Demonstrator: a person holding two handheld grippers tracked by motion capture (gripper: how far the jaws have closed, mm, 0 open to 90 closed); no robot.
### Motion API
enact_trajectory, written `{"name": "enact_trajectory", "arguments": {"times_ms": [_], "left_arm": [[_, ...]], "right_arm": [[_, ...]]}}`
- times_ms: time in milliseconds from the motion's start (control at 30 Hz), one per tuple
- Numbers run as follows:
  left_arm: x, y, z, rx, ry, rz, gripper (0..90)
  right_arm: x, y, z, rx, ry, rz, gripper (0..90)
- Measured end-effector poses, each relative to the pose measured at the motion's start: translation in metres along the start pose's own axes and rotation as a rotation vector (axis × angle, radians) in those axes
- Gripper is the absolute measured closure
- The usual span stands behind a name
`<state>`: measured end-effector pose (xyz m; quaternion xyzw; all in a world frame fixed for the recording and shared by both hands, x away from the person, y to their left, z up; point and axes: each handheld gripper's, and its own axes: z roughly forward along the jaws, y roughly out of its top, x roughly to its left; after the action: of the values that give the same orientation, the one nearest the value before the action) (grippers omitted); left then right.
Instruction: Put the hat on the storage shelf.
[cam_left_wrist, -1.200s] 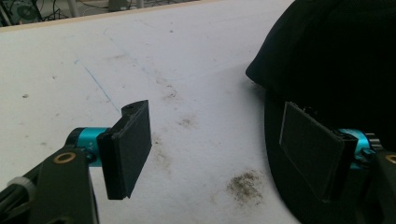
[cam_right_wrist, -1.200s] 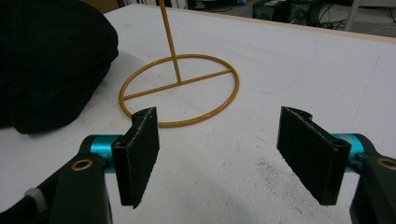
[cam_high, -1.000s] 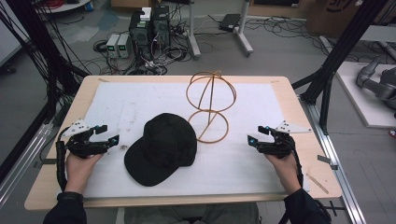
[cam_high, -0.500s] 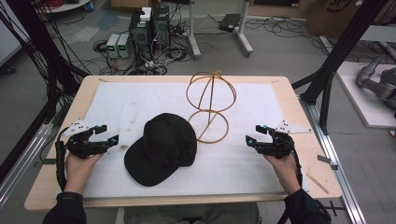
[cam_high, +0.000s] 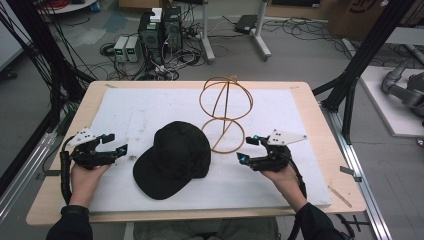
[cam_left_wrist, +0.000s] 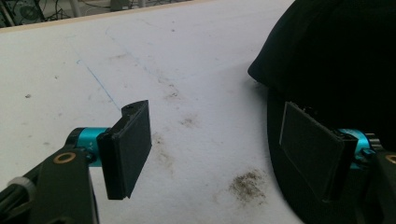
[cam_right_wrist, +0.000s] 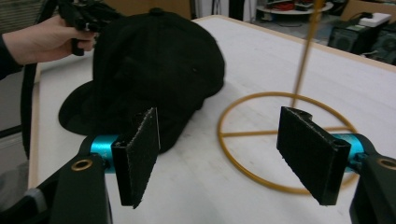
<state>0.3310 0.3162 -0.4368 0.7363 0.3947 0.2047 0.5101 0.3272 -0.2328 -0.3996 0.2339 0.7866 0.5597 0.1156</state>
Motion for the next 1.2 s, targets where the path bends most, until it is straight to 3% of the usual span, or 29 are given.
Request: {"name": "enact_trajectory", "arguments": {"times_ms": [333, 500, 967, 1200], "left_arm": [[0.000, 0.000, 0.000, 0.005, 0.002, -0.004, 25.0], [0.000, 0.000, 0.000, 0.008, 0.000, 0.000, 25.0], [0.000, 0.000, 0.001, 0.015, -0.001, 0.004, 25.0], [-0.001, -0.001, 0.001, 0.018, -0.002, 0.002, 25.0]], "right_arm": [[0.027, 0.013, 0.044, 0.032, 0.076, -0.045, 30.0], [0.035, 0.016, 0.054, 0.036, 0.105, -0.056, 30.1], [0.068, 0.025, 0.091, 0.052, 0.247, -0.070, 38.3], [0.074, 0.026, 0.105, 0.102, 0.222, -0.041, 42.7]]}}
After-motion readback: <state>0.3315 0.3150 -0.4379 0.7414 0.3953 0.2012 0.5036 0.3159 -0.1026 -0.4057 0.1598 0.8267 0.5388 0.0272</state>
